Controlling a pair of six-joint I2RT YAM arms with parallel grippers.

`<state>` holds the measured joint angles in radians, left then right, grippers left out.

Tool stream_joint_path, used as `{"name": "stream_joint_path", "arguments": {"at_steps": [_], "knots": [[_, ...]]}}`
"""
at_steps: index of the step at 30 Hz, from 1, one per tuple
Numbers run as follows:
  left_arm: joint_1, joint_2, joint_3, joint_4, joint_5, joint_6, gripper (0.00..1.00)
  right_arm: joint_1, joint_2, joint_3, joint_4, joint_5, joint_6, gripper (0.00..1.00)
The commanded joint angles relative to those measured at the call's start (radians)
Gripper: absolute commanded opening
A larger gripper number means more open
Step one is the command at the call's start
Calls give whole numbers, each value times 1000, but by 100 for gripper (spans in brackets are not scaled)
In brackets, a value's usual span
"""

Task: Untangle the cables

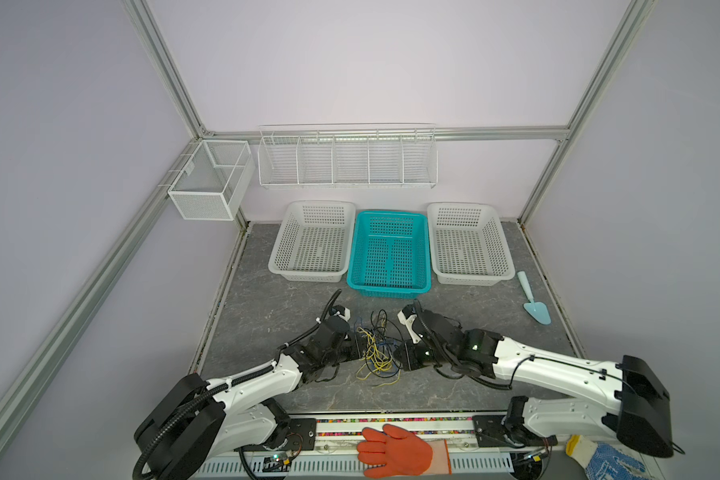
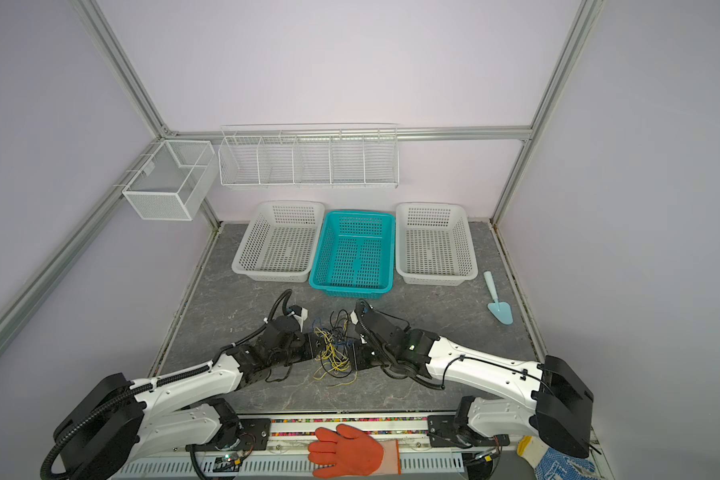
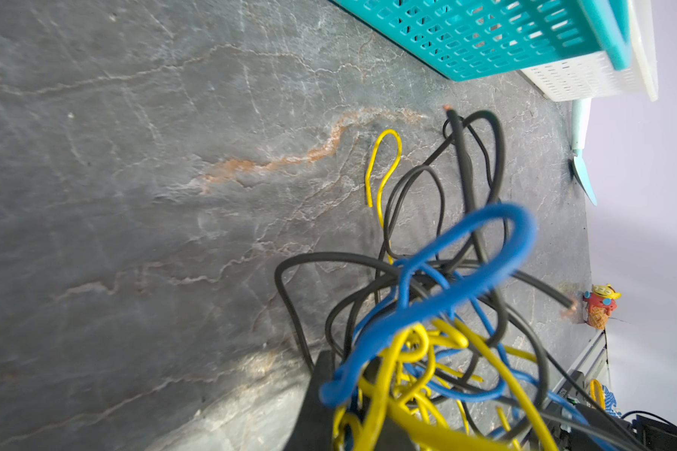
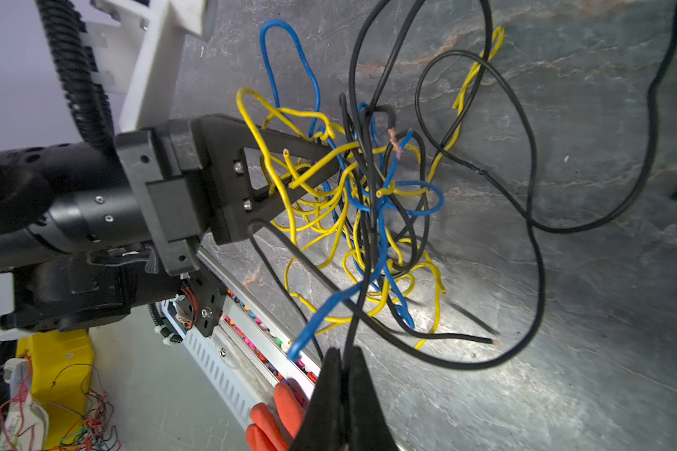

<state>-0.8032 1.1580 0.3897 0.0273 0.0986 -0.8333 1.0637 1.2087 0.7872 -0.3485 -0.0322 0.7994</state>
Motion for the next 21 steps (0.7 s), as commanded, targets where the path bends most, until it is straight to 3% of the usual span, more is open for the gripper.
{"name": "stream_joint_path", "arguments": {"at_steps": [1,11,21], "knots": [[4,2,0,-25,-20,6,0,-8,-73,2,-83,57,-33,7],[4,26,-7,-33,-39,20,0,-33,-325,164,-336,236,-179,7],[4,48,-14,-20,-43,24,0,-46,-401,458,-534,413,-356,6]]}}
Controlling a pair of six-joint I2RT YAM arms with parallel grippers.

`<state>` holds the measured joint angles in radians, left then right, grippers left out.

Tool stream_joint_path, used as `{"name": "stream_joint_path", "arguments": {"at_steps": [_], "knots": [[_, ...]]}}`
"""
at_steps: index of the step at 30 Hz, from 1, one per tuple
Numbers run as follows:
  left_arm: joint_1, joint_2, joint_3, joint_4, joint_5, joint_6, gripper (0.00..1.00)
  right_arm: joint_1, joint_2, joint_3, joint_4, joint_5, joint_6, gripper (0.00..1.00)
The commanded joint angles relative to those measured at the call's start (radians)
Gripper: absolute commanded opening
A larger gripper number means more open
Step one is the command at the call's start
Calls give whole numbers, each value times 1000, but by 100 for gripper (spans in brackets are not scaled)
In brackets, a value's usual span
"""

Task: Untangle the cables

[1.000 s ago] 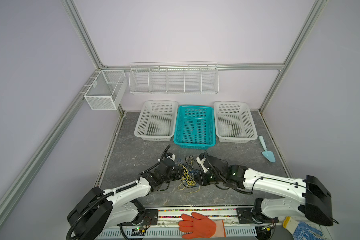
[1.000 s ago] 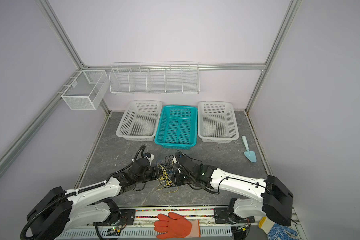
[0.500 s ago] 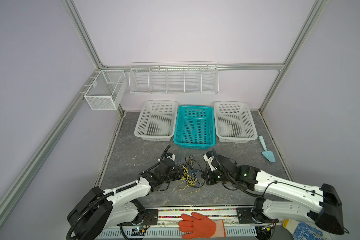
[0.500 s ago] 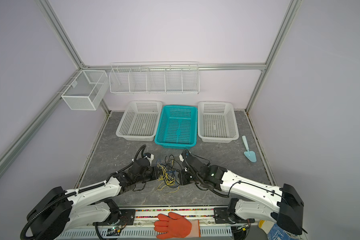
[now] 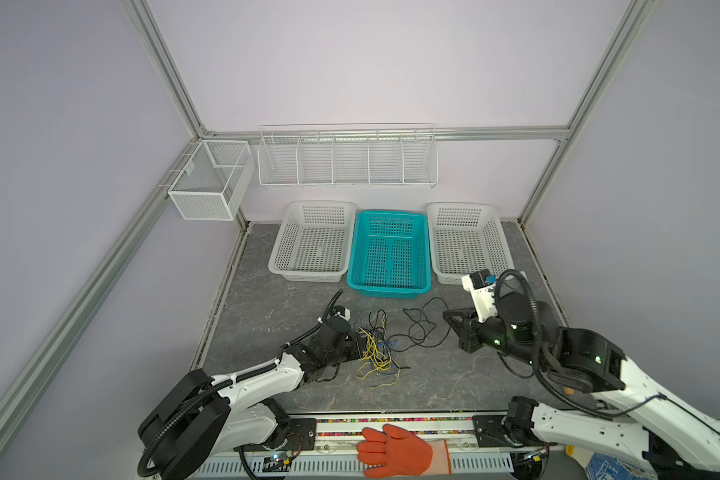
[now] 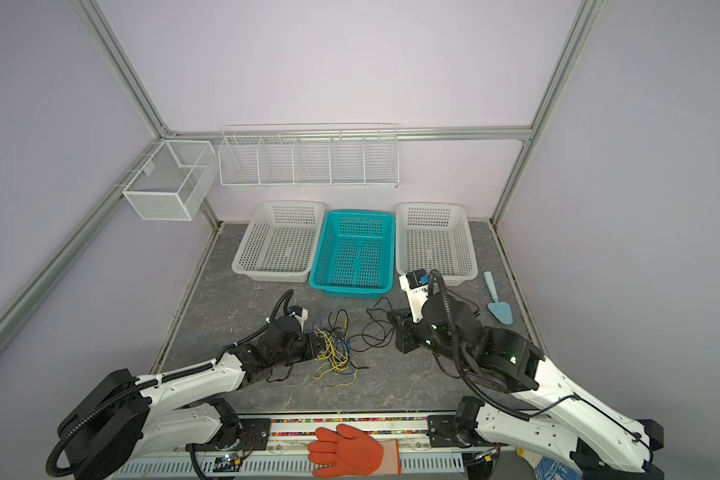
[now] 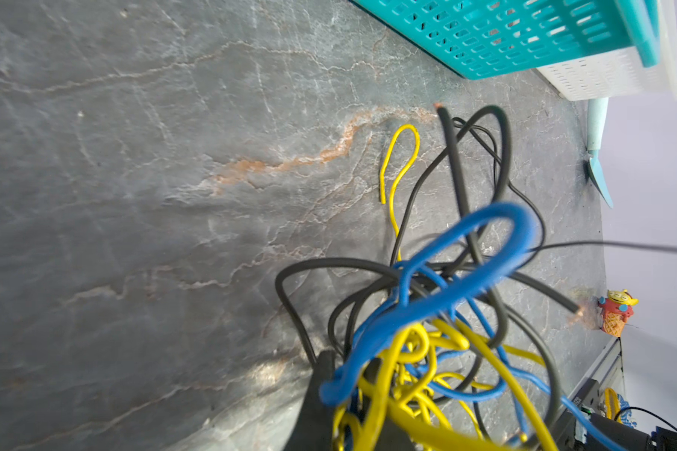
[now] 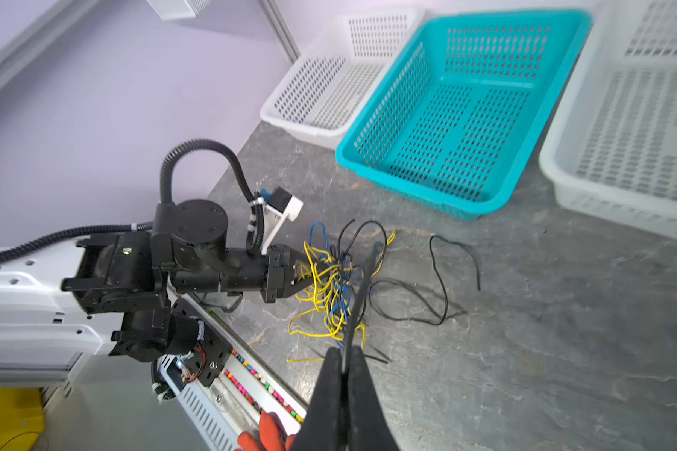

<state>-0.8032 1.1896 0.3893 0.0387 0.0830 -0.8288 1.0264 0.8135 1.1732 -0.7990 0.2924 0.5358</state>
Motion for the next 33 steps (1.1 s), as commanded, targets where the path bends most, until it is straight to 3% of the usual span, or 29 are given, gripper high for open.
{"name": "stream_joint_path", "arguments": {"at_steps": [1,6,9,24,33], "knots": [[4,17,-13,-31,-30,18,0,-12,-2,93,-91,96,-108,7],[4,17,0,-32,-35,23,0,-39,58,253,-127,138,-199,7],[4,11,5,-39,-36,25,0,-76,95,264,-147,129,-211,6],[4,-41,-21,-23,-34,16,0,-231,181,-228,87,-156,-65,6],[4,-64,-40,-24,-35,11,0,-271,321,-374,237,-140,-53,11]]}}
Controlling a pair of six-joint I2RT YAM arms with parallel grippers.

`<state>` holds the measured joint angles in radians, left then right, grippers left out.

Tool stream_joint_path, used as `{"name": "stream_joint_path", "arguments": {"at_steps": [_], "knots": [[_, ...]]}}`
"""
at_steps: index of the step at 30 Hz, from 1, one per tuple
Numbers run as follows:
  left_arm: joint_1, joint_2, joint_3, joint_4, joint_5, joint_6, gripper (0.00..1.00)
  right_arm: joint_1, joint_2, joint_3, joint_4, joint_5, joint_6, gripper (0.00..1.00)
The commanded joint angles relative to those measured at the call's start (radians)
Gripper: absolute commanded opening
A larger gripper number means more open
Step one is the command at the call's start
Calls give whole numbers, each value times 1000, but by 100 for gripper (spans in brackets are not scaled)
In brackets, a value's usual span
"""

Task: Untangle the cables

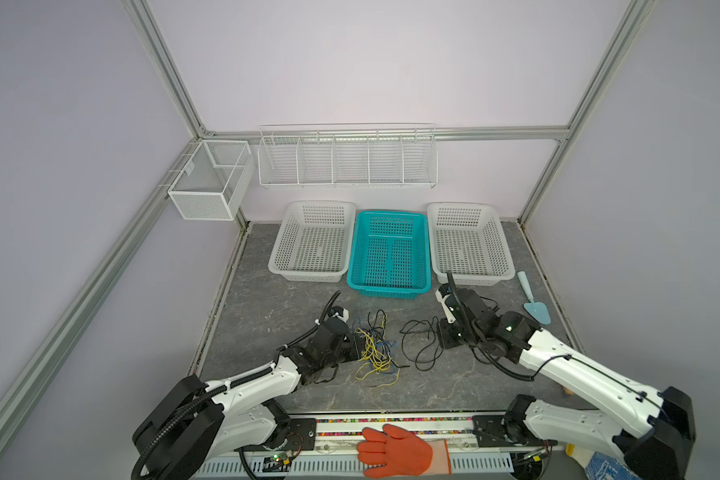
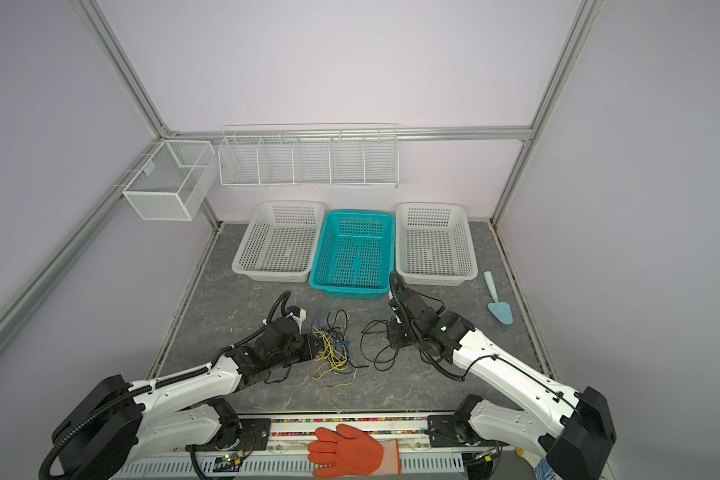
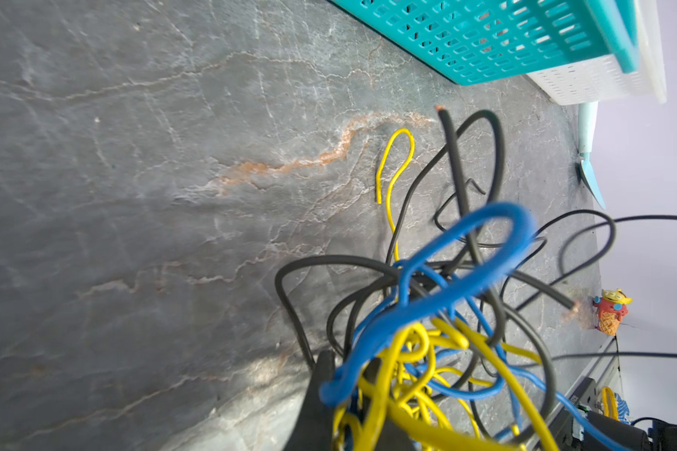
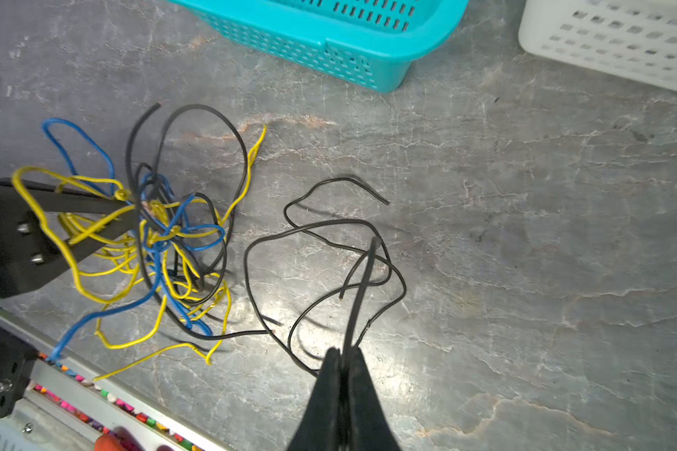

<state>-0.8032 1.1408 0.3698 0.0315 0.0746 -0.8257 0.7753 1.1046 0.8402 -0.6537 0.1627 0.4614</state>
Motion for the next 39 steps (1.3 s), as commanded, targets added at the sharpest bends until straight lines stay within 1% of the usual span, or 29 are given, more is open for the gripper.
{"name": "stream_joint_path", "arguments": {"at_steps": [1,7,10,12,15,20,21,22,24,26,28,39], "knots": [[4,-17,-22,-16,-27,7,0,-31,54,-54,113,-15,25,11],[4,-21,-29,-18,-29,7,0,-65,182,-78,212,-47,15,11],[4,-26,-32,-19,-33,8,0,-66,232,-86,254,-48,4,14],[4,-27,-35,-22,-33,8,0,-68,272,-88,276,-39,-1,18],[4,-23,-40,-18,-39,8,0,-67,324,-79,301,-34,-6,28],[4,-15,-37,-18,-35,11,0,-68,384,-78,335,-37,-15,40],[4,-15,-38,-17,-37,11,0,-67,392,-81,343,-35,-18,43],[5,-16,-38,-18,-40,11,0,-68,397,-81,347,-35,-18,46],[4,-11,-39,-14,-44,11,0,-68,407,-83,355,-33,-23,47],[4,-3,-35,-13,-40,11,0,-68,420,-88,362,-36,-25,47],[4,3,-30,-13,-39,15,0,-67,429,-93,365,-37,-25,45],[4,22,-31,-4,-35,17,0,-68,457,-106,373,-51,-33,19]]}}
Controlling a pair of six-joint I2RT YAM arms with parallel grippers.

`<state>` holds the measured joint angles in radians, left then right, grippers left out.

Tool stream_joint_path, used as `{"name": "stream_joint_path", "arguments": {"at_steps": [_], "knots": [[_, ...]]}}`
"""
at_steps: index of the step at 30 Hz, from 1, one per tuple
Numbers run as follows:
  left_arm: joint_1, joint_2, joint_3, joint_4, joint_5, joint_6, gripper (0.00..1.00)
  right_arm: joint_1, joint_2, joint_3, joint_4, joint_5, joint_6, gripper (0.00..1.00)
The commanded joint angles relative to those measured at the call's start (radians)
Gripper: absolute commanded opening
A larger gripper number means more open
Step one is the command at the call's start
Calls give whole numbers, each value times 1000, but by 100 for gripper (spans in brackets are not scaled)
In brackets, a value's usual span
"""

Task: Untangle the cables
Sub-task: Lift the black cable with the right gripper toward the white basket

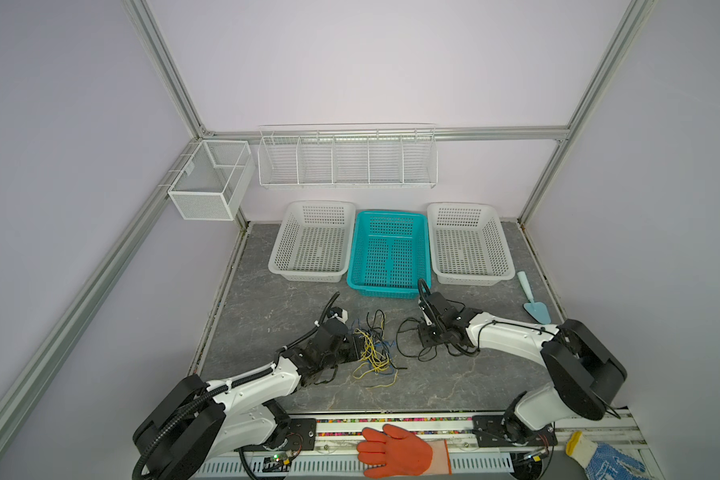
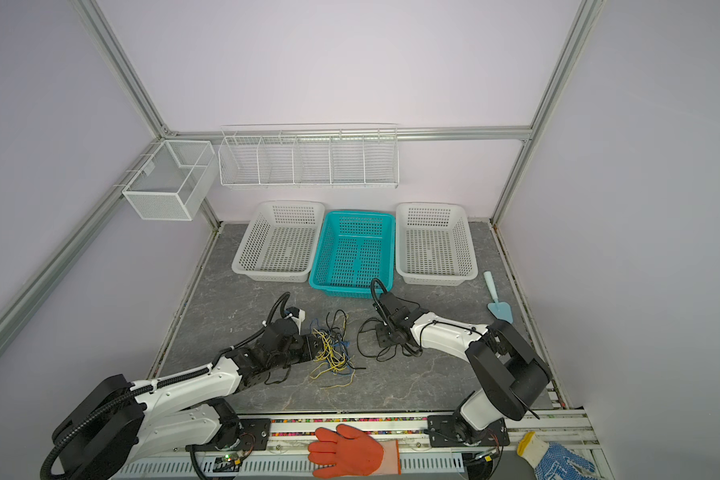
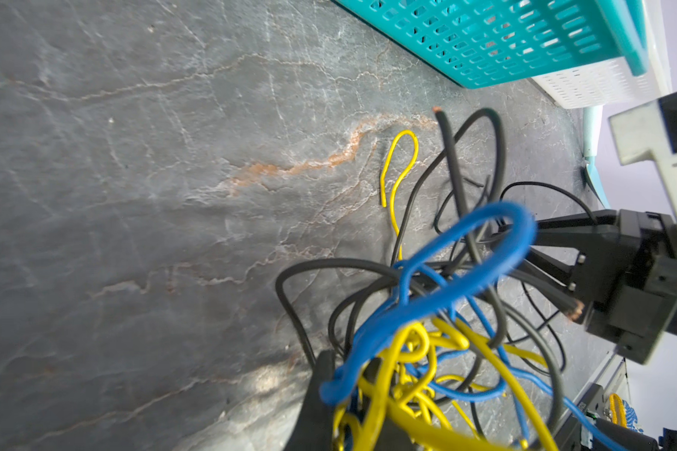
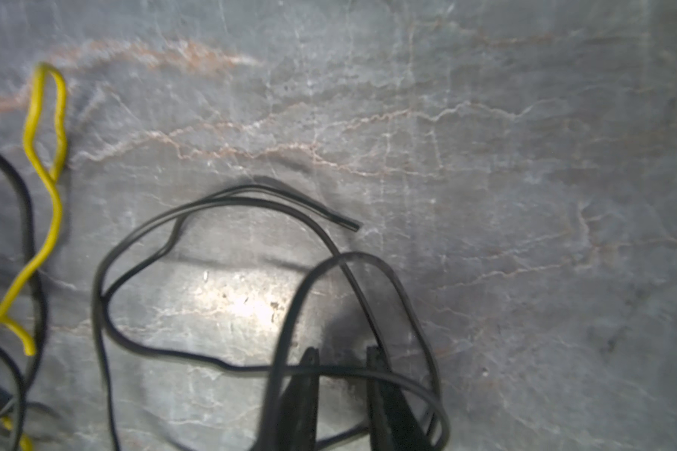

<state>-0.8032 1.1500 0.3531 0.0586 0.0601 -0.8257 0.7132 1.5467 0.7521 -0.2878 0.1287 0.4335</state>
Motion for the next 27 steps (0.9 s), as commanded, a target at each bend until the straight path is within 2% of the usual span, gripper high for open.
{"name": "stream_joint_path", "arguments": {"at_steps": [1,8,20,27], "knots": [[4,10,-14,-34,-22,17,0,-6,14,-21,6,-21,-6,17],[4,-6,-17,-43,-27,19,0,-6,-91,-21,-45,-16,-2,7],[4,3,-11,-28,-19,17,0,-5,-399,76,-243,31,-21,6],[4,-11,3,-41,-13,20,0,-12,-540,237,-374,102,-56,6]]}}
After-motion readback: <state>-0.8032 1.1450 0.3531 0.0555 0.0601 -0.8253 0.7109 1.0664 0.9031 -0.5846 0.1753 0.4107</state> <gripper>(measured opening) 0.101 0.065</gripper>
